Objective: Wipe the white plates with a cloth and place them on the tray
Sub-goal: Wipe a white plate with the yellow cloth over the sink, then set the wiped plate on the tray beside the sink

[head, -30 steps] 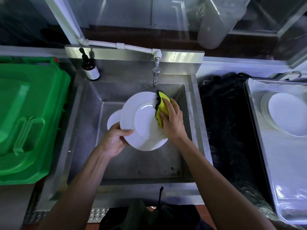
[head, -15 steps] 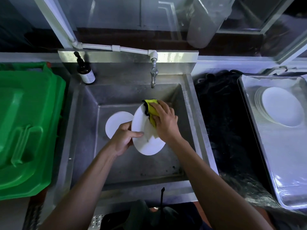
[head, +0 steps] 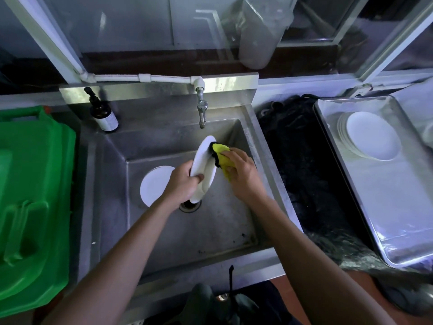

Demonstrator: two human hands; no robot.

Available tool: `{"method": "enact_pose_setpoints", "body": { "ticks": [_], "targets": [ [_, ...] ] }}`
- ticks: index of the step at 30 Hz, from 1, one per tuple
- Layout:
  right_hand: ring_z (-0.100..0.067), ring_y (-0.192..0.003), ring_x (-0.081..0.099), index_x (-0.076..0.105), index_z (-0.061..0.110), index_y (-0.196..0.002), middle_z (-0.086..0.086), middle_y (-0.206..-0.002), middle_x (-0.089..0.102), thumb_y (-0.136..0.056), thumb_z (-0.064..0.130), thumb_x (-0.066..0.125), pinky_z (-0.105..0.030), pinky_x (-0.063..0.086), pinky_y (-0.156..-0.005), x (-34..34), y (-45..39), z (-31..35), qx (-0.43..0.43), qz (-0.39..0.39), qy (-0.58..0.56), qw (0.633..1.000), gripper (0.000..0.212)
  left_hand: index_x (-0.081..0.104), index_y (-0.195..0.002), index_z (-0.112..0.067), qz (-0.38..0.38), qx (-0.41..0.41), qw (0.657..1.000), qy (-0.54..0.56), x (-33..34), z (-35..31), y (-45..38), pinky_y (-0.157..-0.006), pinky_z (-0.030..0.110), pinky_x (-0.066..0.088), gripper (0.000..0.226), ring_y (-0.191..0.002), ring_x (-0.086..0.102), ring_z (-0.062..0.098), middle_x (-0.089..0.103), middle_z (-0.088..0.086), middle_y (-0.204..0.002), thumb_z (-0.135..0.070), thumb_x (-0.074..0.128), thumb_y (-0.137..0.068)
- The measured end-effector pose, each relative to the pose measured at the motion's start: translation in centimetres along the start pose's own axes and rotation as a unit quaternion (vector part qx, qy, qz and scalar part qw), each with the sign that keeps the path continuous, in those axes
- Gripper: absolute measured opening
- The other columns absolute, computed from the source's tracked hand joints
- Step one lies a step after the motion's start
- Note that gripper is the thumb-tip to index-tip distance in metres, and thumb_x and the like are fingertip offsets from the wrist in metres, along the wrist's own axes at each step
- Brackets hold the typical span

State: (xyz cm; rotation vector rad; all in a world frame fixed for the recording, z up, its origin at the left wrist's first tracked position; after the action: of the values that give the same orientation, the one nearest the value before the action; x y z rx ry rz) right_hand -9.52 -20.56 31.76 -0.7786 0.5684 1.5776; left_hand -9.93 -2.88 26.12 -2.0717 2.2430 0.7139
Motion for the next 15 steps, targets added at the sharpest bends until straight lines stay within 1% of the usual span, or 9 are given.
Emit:
{"method": "enact_pose_setpoints", "body": {
  "ticks": [2,3,6,8,9,10,12,14,15],
  "targets": [
    [-0.036,-0.117,0.056,0.057,0.015,-0.140,-0.007,-0.142,0.053,-0.095,0.006,0.060,-0.052,0.048,-0.095,-1.3,0.0,-0.9,0.011,-0.012,0.006,1.000,0.046,0.064,-0.098,-0.026,0.001,0.034,0.997,-0.064,0.5,-1.1,-0.3,-0.071,0.034,0.047,0.015,-0.085,0.065,0.020,0.072,0.000,-0.091,-0.012,0.059,-0.093],
    [-0.035,-0.117,0.056,0.057,0.014,-0.139,-0.008,-0.141,0.054,-0.094,0.004,0.060,-0.051,0.048,-0.095,-2.0,0.0,-1.3,0.013,-0.018,0.007,1.000,0.046,0.061,-0.097,-0.025,0.000,0.054,0.994,-0.094,0.8,-1.8,-0.3,-0.068,0.033,0.046,0.014,-0.081,0.062,0.021,0.069,0.000,-0.087,-0.012,0.057,-0.094],
    [-0.035,-0.116,0.056,0.059,0.013,-0.137,-0.007,-0.138,0.056,-0.092,0.001,0.058,-0.052,0.048,-0.096,-4.2,0.3,-2.5,0.018,-0.034,0.009,0.999,0.046,0.058,-0.099,-0.023,-0.015,0.106,0.982,-0.156,1.7,-3.7,-0.4,-0.055,0.026,0.034,0.013,-0.064,0.048,0.008,0.052,-0.011,-0.070,-0.011,0.054,-0.098],
    [-0.035,-0.114,0.057,0.060,0.012,-0.135,-0.009,-0.135,0.057,-0.092,0.001,0.057,-0.053,0.048,-0.095,-5.8,0.7,-3.3,0.021,-0.049,0.002,0.999,0.045,0.053,-0.092,-0.023,-0.026,0.138,0.971,-0.193,2.4,-4.9,-0.4,-0.051,0.025,0.027,0.015,-0.057,0.040,0.007,0.043,-0.011,-0.065,-0.009,0.053,-0.099],
    [-0.034,-0.114,0.057,0.060,0.010,-0.134,-0.009,-0.134,0.057,-0.091,0.002,0.057,-0.053,0.049,-0.094,-6.6,0.9,-3.8,0.022,-0.058,-0.002,0.998,0.044,0.053,-0.093,-0.022,-0.026,0.152,0.965,-0.214,2.8,-5.5,-0.5,-0.050,0.025,0.026,0.015,-0.056,0.038,0.008,0.042,-0.010,-0.064,-0.008,0.053,-0.098],
    [-0.035,-0.115,0.057,0.061,0.010,-0.133,-0.010,-0.133,0.058,-0.091,0.002,0.057,-0.053,0.048,-0.094,-7.4,1.1,-4.4,0.024,-0.066,-0.002,0.998,0.043,0.058,-0.100,-0.019,-0.024,0.171,0.956,-0.239,3.4,-6.2,-0.5,-0.049,0.026,0.025,0.014,-0.056,0.039,0.012,0.043,-0.009,-0.065,-0.006,0.053,-0.098],
    [-0.036,-0.116,0.057,0.061,0.009,-0.133,-0.010,-0.135,0.058,-0.092,0.001,0.057,-0.053,0.047,-0.096,-9.1,1.5,-5.8,0.030,-0.079,0.007,0.996,0.043,0.062,-0.126,-0.020,-0.023,0.209,0.931,-0.297,5.0,-8.1,-0.6,-0.052,0.030,0.028,0.035,-0.061,0.044,0.023,0.047,-0.002,-0.070,-0.003,0.052,-0.096],
    [-0.038,-0.117,0.056,0.060,0.009,-0.135,-0.012,-0.137,0.056,-0.093,0.004,0.057,-0.053,0.047,-0.097,-10.8,2.1,-7.7,0.037,-0.086,0.009,0.996,0.042,0.060,-0.135,-0.025,-0.016,0.246,0.905,-0.347,7.0,-10.1,-0.6,-0.055,0.031,0.033,0.050,-0.064,0.053,0.033,0.051,0.001,-0.072,0.000,0.053,-0.093],
    [-0.038,-0.116,0.056,0.059,0.010,-0.135,-0.012,-0.138,0.056,-0.094,0.005,0.056,-0.053,0.048,-0.096,-11.7,2.4,-8.8,0.039,-0.088,0.009,0.995,0.042,0.060,-0.137,-0.026,-0.010,0.256,0.895,-0.365,8.2,-11.0,-0.6,-0.055,0.033,0.036,0.054,-0.067,0.059,0.036,0.058,0.003,-0.075,0.002,0.053,-0.092]
  ]
}}
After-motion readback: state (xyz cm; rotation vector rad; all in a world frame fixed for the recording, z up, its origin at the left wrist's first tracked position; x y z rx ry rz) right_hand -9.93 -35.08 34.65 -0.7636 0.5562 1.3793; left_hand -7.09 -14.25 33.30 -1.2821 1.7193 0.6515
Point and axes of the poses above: each hand's wrist, its own y-axis away from the middle knuckle, its own x-axis out of the palm, z = x × y, the point moved 8 cm from there along -y, towards the middle knuckle
